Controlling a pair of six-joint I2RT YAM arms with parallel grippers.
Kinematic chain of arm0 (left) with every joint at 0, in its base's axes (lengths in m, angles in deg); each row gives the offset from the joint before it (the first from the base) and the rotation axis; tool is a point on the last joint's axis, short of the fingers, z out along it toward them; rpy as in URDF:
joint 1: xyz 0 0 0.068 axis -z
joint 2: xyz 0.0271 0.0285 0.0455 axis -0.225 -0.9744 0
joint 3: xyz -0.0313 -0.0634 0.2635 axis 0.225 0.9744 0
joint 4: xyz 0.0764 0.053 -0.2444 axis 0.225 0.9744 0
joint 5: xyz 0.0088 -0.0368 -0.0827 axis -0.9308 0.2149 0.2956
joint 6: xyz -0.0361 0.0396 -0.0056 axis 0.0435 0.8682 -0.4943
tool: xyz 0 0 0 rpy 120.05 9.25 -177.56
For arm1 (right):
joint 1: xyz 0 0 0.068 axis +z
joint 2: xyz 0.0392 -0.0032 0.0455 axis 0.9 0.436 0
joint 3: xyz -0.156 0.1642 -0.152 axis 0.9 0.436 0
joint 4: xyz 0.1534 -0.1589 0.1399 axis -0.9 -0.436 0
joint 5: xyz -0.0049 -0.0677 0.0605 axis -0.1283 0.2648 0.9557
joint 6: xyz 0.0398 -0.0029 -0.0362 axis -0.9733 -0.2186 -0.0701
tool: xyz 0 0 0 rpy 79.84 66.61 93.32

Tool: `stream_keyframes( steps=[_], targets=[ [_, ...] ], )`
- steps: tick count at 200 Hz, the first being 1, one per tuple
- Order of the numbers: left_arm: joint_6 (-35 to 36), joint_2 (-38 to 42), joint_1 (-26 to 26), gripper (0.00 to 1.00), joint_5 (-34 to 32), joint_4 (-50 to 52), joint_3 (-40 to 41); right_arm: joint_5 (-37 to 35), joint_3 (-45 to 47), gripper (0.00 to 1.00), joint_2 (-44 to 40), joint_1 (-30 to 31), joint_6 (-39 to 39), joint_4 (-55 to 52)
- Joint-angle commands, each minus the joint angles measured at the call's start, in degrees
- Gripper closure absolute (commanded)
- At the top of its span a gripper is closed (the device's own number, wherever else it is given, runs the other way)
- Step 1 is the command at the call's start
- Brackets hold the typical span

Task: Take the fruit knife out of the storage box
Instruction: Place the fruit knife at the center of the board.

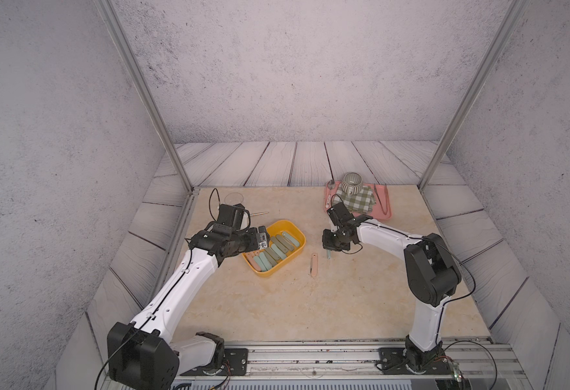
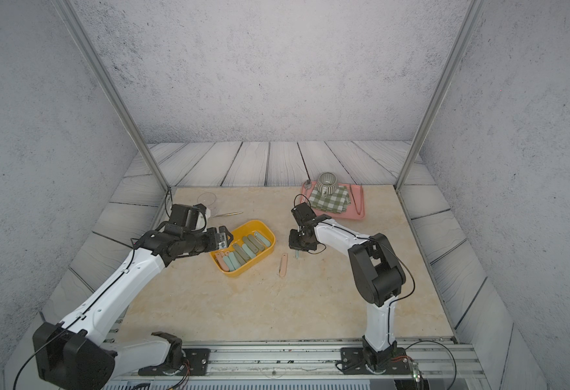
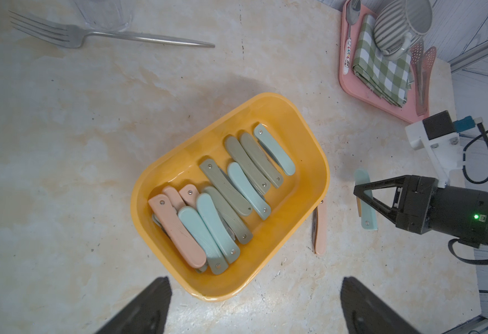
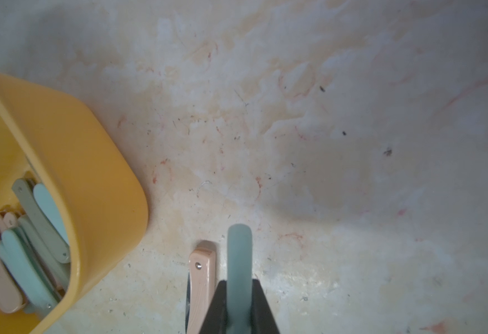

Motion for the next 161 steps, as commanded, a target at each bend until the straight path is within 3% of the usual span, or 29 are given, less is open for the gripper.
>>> stream_keyframes(
  steps=[1, 161],
  targets=[
    [-0.3, -0.4, -0.4, 0.05, 0.7, -0.1, 0.3, 2.7, 1.5, 1.00, 0.0, -0.2, -2.2, 1.8],
    [-0.2, -4.7, 0.1, 0.05, 1.4, -1.1, -1.6, 4.8, 10.3, 1.00, -0.3, 0.6, -6.2, 7.6]
  ],
)
